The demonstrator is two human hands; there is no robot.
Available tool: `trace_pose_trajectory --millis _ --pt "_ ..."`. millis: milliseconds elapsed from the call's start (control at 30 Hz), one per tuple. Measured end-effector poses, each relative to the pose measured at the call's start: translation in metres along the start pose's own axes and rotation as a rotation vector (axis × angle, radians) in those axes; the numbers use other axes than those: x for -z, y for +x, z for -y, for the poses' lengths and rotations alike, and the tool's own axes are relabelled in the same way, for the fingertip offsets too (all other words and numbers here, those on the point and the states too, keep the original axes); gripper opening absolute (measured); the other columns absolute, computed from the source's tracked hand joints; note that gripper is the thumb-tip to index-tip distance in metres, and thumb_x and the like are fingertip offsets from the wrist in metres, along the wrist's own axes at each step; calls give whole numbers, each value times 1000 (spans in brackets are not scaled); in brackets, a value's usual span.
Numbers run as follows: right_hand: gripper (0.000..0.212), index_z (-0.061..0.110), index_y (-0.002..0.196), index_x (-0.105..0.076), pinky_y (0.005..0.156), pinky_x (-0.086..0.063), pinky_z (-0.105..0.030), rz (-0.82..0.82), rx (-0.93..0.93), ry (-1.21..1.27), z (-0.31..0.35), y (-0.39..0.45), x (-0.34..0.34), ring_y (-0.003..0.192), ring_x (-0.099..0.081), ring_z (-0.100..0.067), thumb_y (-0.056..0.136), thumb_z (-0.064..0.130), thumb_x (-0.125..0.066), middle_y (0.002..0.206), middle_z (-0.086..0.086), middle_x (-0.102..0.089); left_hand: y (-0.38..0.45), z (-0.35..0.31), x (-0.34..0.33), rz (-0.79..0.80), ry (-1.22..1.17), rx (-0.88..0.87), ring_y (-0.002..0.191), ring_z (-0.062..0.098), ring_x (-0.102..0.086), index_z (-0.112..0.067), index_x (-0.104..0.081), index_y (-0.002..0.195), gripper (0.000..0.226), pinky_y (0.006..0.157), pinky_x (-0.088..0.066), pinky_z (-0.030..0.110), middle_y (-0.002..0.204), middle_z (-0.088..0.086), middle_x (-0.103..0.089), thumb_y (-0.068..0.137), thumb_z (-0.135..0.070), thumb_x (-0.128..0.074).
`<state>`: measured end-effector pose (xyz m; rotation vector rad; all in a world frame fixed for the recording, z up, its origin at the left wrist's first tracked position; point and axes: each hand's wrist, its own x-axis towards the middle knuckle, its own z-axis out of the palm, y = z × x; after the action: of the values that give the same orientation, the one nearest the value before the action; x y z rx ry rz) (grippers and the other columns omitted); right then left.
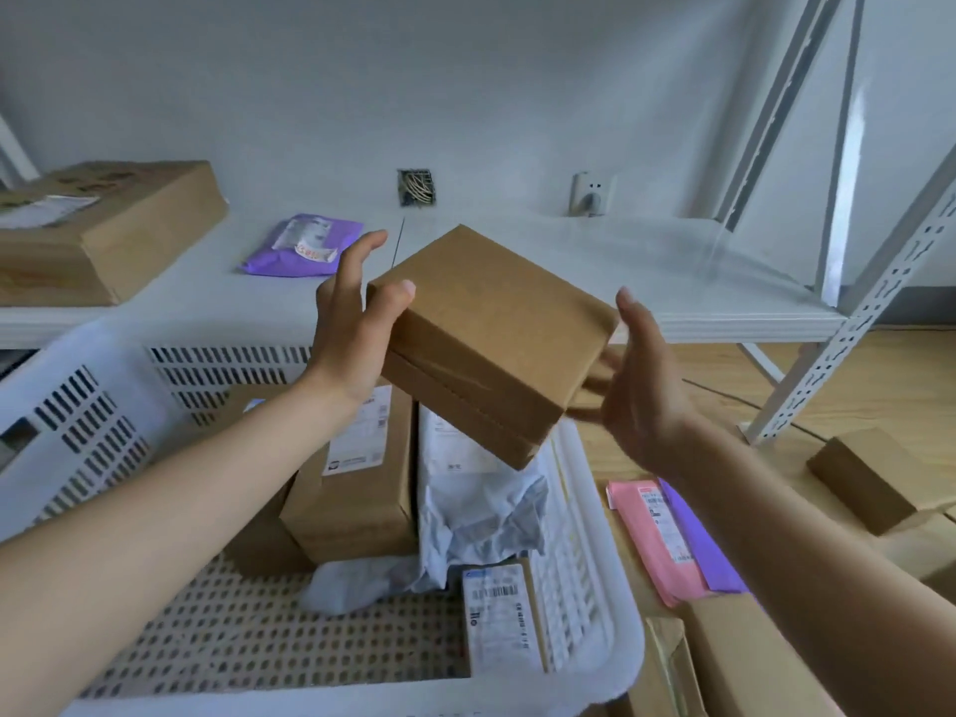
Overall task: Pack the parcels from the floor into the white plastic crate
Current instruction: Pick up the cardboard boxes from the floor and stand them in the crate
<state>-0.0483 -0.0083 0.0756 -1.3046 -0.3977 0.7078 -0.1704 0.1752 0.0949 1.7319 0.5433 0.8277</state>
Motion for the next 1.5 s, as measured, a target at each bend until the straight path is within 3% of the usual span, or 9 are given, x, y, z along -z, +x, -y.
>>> trace_pose_trajectory --millis 100,300,467,667,867,1067,1200,1300,1500 --pt "50 19 95 -64 57 -52 -38 94 -171 232 -19 -2 -21 58 -63 -21 75 63 -50 69 -6 -57 1 6 18 83 -46 18 118 31 -43 -54 -42 116 64 101 -34 44 136 21 -35 52 -57 -50" --pt "111 46 137 -14 75 -52 -25 -19 210 -113 -46 1 -37 83 -63 -5 48 33 -78 96 6 -52 -4 29 38 44 -74 182 119 13 -35 -70 -28 117 68 100 -36 48 134 -9 -22 61 -51 -62" --pt "108 55 126 -16 83 -51 -21 -6 437 -349 -61 -12 -48 100 -57 6 47 25 -84 111 15 -43 -25 32 26 154 -271 330 116 19 -51 -80 -24 106 81 66 -55 43 142 -2 -37 41 -76 -72" --pt "106 41 128 -18 96 -44 -27 23 551 -542 -73 -26 -67 120 -45 -19 46 33 -84 127 -7 -39 -34 47 15 52 -366 362 114 17 -52 -68 -18 125 89 86 -47 59 133 -8 -46 68 -34 -78" --pt "63 57 124 -27 83 -42 -8 168 327 -398 -70 -41 -69 102 -50 9 71 48 -61 112 17 -48 -59 64 15 23 -437 447 81 5 -66 -56 -20 133 89 49 -52 25 103 -19 -61 77 -8 -70" --pt "40 47 117 -53 92 -48 -21 192 -11 -354 -70 -47 -52 106 -59 -1 92 17 -50 124 14 -58 -75 78 13 361 -329 584 80 7 -68 -57 -53 104 44 69 -55 36 85 -18 -71 83 -21 -66" --pt "52 40 129 -48 83 -52 -19 166 -167 -468 -67 -50 -31 99 -62 -4 87 10 -56 117 16 -59 -79 86 6 552 -245 563 70 -9 -64 -52 -54 110 48 56 -48 7 78 -27 -69 82 -15 -67" --pt "61 38 135 -41 62 -51 -8 169 -274 -563 -69 -49 -19 81 -63 6 85 9 -60 106 20 -58 -88 94 -1 641 -225 655 95 7 -64 -55 -53 107 51 81 -50 26 101 -19 -67 82 -13 -67" --pt "47 16 131 -43 51 -44 -11 397 -316 -1251 -77 -44 -19 76 -53 -7 86 10 -55 92 10 -49 -101 111 -20 707 -157 790 93 17 -65 -43 -49 120 60 70 -57 35 105 -4 -64 83 3 -62"
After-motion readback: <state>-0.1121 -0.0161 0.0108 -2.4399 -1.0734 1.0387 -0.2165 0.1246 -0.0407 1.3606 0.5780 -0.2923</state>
